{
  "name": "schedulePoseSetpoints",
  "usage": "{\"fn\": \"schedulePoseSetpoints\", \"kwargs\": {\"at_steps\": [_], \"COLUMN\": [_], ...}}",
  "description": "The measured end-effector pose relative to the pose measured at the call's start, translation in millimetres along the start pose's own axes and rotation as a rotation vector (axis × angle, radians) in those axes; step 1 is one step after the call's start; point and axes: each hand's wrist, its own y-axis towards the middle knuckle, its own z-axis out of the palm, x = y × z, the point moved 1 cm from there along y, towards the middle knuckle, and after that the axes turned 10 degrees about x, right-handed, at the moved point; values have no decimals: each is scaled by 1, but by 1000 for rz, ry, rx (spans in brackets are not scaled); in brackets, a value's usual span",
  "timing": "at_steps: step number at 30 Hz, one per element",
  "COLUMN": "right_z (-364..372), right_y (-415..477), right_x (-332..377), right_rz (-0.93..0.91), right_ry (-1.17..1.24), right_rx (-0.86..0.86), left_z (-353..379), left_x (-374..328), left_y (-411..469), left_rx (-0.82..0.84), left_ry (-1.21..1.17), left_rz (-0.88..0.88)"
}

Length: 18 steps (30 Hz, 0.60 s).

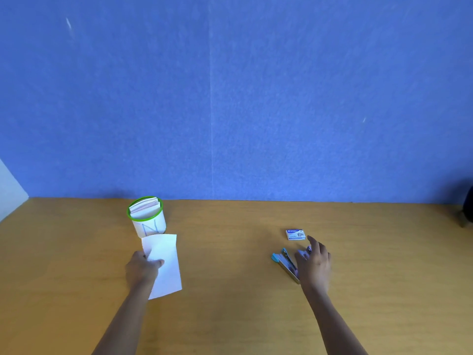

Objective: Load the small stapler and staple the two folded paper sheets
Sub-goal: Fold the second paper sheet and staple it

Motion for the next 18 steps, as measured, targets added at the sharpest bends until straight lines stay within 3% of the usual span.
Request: {"fn": "schedulePoseSetpoints", "kwargs": {"at_steps": [3,6,9,14,18], "right_z": [6,15,23,33,27], "right_y": [-11,-31,-56,-86,-92], "right_x": [21,47,76,109,126], "right_rz": [-50,-8,131,144,222], "right_ry": [205,508,940,1403,1612], "right_rx": [-8,98,321,653,645], "left_z": [9,23,39,57,65], "left_x": [-14,-38,-61,-88,-92], "left_y": [-20,-48,-76,-116,-139], "left_rx": [30,263,461,587,701], "left_ry": [-362,-883,-1239,-1476,-1469], "left_rz": [34,2,-14,-30,2]}}
